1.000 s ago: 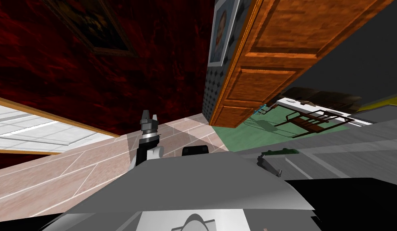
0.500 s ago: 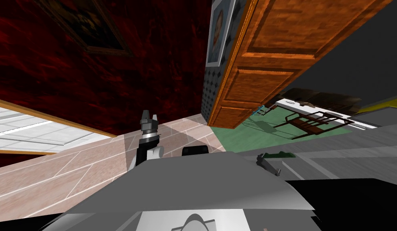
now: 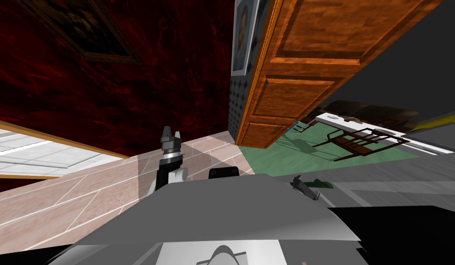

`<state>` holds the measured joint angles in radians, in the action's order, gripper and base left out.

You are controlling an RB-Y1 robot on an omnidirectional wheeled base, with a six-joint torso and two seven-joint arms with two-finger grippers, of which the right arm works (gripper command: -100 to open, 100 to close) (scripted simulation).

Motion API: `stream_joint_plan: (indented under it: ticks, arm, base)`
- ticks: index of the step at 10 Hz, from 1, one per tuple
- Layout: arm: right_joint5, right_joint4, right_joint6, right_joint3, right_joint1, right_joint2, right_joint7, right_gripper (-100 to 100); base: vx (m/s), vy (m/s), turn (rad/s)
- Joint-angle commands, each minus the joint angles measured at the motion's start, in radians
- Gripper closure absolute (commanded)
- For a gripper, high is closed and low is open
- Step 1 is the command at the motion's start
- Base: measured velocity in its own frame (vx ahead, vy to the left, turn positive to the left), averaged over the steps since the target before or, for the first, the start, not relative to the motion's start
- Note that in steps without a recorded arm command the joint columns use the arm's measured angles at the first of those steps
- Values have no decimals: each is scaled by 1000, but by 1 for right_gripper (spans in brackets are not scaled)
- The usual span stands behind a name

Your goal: Push the door open

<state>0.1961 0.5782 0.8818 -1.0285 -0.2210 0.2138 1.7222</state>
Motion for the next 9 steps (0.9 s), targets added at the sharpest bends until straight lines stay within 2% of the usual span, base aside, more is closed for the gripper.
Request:
stream_joint_plan:
  ticks: [1,2,7,9]
  arm:
    - [0,0,0,0,0,0,0,-100]
    - [0,0,0,0,0,0,0,100]
    - [0,0,0,0,0,0,0,100]
    - [13,-5,-4,-19,2,4,-9,100]
  base:
    - [16,-95,16]
    - [-3,14,-19]
    - [-2,12,2]
    - [75,-133,-45]
